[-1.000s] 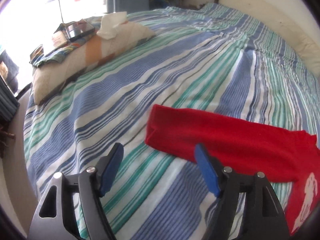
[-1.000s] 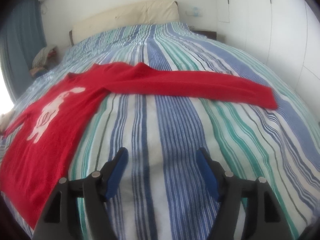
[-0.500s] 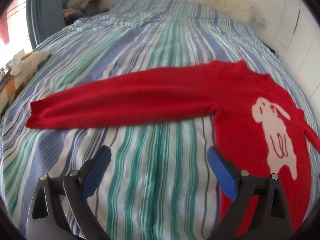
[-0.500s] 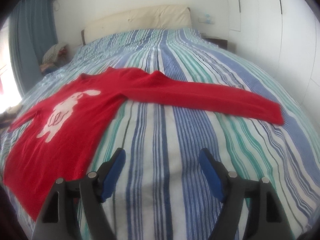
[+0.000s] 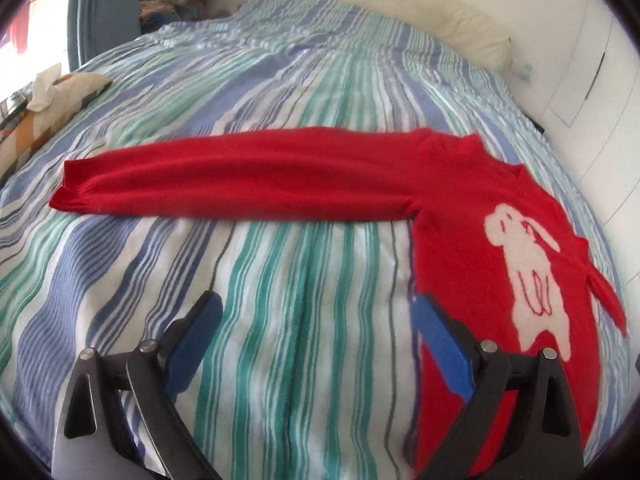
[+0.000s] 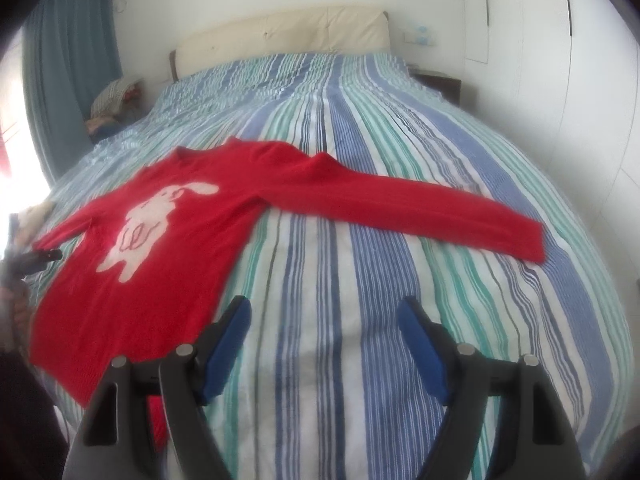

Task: Fold small clothes
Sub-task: 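Grasp the sweater side and sleeve nearest the right gripper, then fold the held side and sleeve over the rabbit print, open right gripper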

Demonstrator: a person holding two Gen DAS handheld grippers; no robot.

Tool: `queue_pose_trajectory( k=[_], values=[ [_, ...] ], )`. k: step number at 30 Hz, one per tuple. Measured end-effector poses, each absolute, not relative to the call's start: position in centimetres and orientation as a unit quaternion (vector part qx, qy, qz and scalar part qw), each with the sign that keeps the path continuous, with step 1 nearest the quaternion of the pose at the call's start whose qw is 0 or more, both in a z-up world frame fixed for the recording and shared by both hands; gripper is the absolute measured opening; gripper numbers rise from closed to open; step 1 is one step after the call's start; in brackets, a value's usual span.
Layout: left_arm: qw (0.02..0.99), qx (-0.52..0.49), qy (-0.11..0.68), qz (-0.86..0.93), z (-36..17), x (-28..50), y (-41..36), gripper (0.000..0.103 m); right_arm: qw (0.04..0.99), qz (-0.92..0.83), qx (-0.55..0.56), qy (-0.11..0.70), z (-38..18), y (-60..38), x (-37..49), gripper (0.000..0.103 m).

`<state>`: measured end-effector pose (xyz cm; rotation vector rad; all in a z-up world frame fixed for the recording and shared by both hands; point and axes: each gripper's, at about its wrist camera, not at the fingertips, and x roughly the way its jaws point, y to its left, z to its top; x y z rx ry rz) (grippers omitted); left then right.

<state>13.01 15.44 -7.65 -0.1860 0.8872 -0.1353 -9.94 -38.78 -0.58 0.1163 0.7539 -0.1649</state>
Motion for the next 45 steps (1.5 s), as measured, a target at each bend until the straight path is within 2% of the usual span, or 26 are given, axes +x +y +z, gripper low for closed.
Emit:
queue_pose_trajectory(
  k=[3, 12, 16, 22, 29, 33, 36, 39, 40, 41, 42, 43, 45],
  values=[
    [0.900, -0.119, 0.411, -0.085, -5.4, 12.2, 15.3, 0.098, 0.923, -0.070, 0.061, 0.373, 0.3, -38.2, -9.3, 0.080],
    [0.907, -0.104, 0.393, -0.109, -2.2, 11.2, 12.8, 0.098, 0.905, -0.035, 0.174, 0.388, -1.0, -39.6, -6.0, 0.080],
    [0.907, -0.090, 0.394, -0.120, -2.9, 12.0, 11.1, 0.098, 0.895, -0.040, 0.260, 0.360, 0.2, -43.3, -4.8, 0.080],
    [0.902, -0.081, 0.402, -0.139, -5.0, 14.0, 8.4, 0.098, 0.861, -0.117, 0.410, 0.277, 0.9, -53.3, -5.9, 0.080],
    [0.889, -0.066, 0.430, -0.145, -8.2, 14.0, 7.4, 0.098, 0.771, -0.175, 0.560, 0.247, -3.9, -60.6, -9.2, 0.080],
    [0.902, -0.064, 0.410, -0.119, -7.4, 13.2, 8.6, 0.098, 0.748, -0.193, 0.577, 0.264, -7.7, -62.4, -8.4, 0.078],
    [0.900, -0.093, 0.412, -0.109, -6.9, 12.8, 10.1, 0.098, 0.769, -0.225, 0.548, 0.239, -7.8, -63.7, -7.5, 0.078],
    [0.901, -0.123, 0.405, -0.093, -6.7, 12.3, 11.6, 0.098, 0.781, -0.233, 0.523, 0.250, -7.8, -64.4, -5.4, 0.078],
    [0.901, -0.130, 0.404, -0.088, -7.0, 12.2, 12.0, 0.098, 0.786, -0.238, 0.509, 0.259, -7.7, -64.5, -4.8, 0.074],
    [0.900, -0.135, 0.405, -0.081, -7.3, 12.3, 12.3, 0.098, 0.791, -0.247, 0.490, 0.270, -7.6, -64.4, -4.3, 0.053],
    [0.899, -0.139, 0.410, -0.073, -7.6, 12.5, 12.6, 0.098, 0.796, -0.253, 0.472, 0.283, -7.5, -64.5, -3.8, 0.015],
    [0.896, -0.142, 0.415, -0.068, -7.8, 12.7, 12.9, 0.098, 0.798, -0.252, 0.463, 0.294, -7.4, -64.5, -3.5, 0.011],
    [0.895, -0.150, 0.415, -0.065, -7.9, 12.9, 13.4, 0.098, 0.803, -0.254, 0.456, 0.290, -6.3, -64.1, -3.5, 0.010]
  ],
)
